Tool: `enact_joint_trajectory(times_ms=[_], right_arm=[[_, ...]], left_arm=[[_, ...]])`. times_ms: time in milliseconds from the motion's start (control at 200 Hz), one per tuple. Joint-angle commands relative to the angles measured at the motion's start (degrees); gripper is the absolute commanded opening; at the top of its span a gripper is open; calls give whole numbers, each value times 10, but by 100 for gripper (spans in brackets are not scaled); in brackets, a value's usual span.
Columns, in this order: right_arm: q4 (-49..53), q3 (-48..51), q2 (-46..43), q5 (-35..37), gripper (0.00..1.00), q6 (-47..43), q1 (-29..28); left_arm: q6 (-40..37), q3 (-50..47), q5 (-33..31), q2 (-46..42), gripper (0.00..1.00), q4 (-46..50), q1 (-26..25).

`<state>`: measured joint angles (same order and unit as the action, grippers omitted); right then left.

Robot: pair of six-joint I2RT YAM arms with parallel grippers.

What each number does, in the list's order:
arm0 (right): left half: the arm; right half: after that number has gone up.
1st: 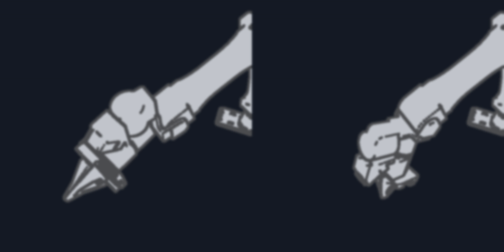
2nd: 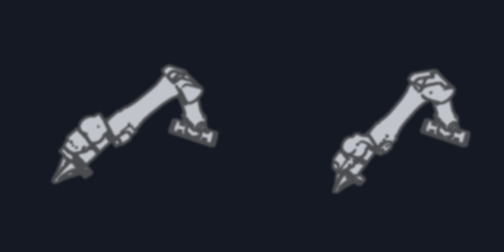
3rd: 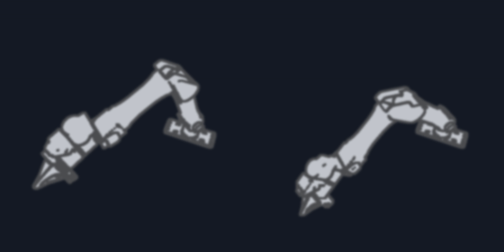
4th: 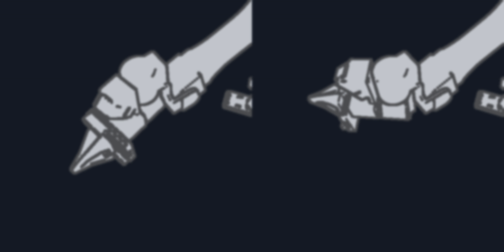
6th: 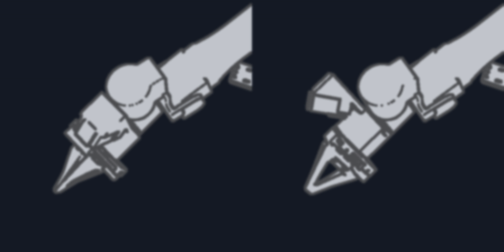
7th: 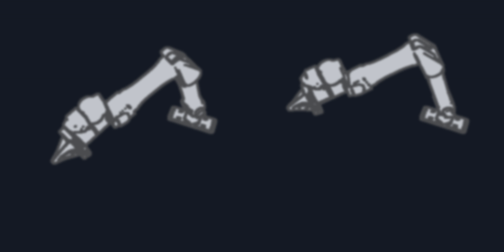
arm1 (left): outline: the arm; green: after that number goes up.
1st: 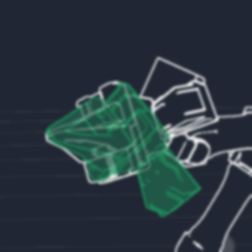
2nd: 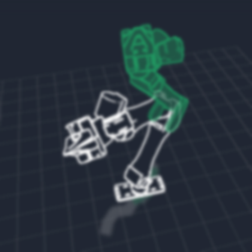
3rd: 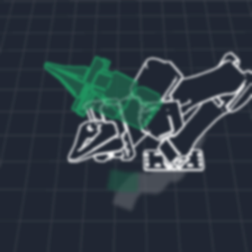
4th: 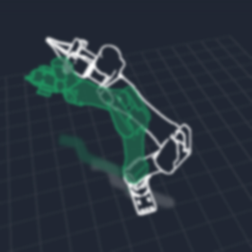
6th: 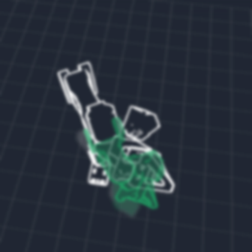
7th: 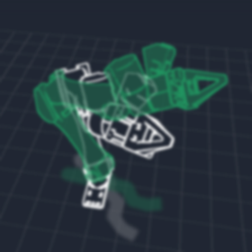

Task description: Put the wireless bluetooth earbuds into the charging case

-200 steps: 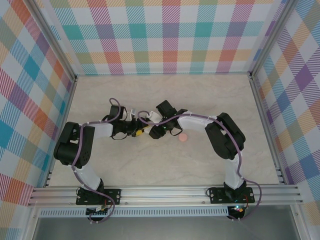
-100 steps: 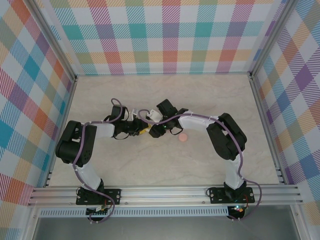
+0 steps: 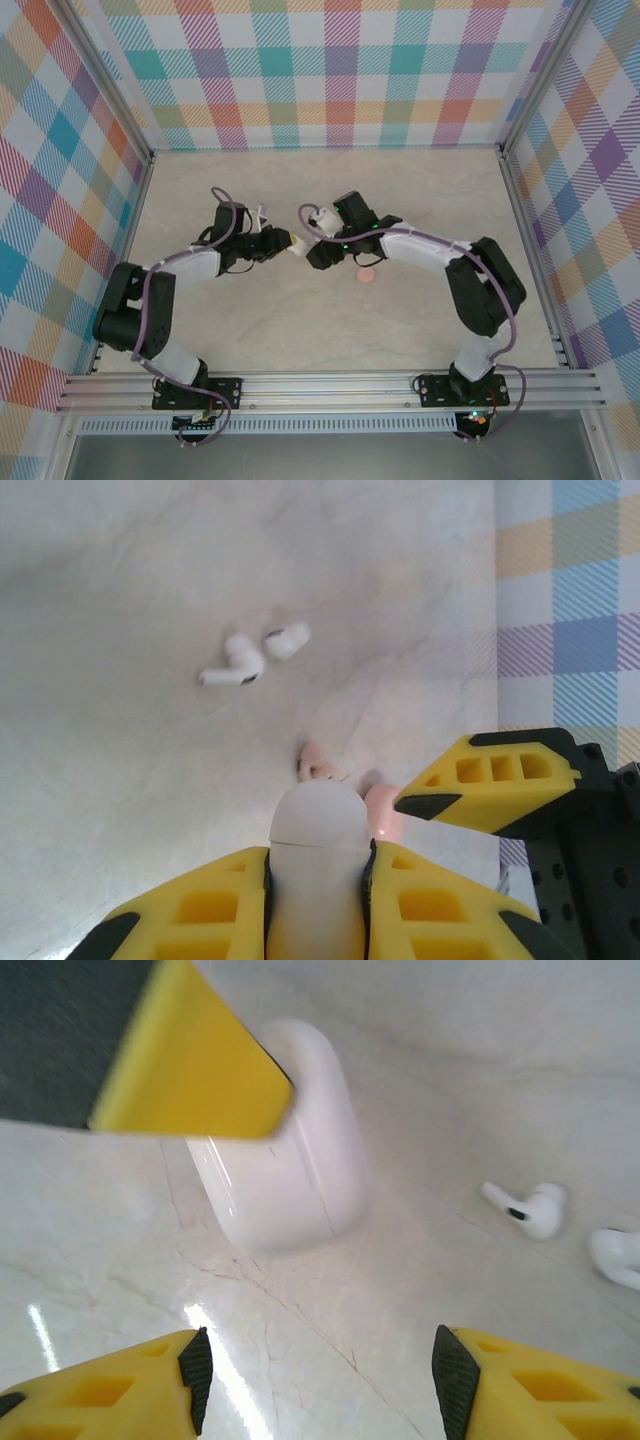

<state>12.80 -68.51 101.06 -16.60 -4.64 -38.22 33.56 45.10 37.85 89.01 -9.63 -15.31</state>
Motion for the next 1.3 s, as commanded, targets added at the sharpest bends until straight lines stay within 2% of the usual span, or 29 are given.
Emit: enact_joint_trajectory(times_ms=[0, 80, 170, 370, 540, 945, 1295], right_arm=[[-22, 18, -56, -53, 63, 71, 28], [-24, 27, -82, -96, 64, 100, 53], [-28, 30, -104, -159, 66, 119, 80], [-44, 20, -121, -308, 67, 144, 127], [-51, -4, -104, -379, 67, 156, 130], [-81, -53, -62, -428, 65, 187, 130], [-80, -74, -50, -455, 62, 175, 113]], left_arm=[[-42, -19, -60, -64, 17, -44, -3], [-63, -40, -71, -98, 16, -115, -4], [-94, -58, -56, -126, 17, -187, -6], [-118, -37, -11, -139, 18, -230, -9], [-106, -36, 19, -140, 18, -289, -24], [-106, -35, 49, -172, 19, -307, -56], [-109, -35, 52, -173, 19, -306, -73]])
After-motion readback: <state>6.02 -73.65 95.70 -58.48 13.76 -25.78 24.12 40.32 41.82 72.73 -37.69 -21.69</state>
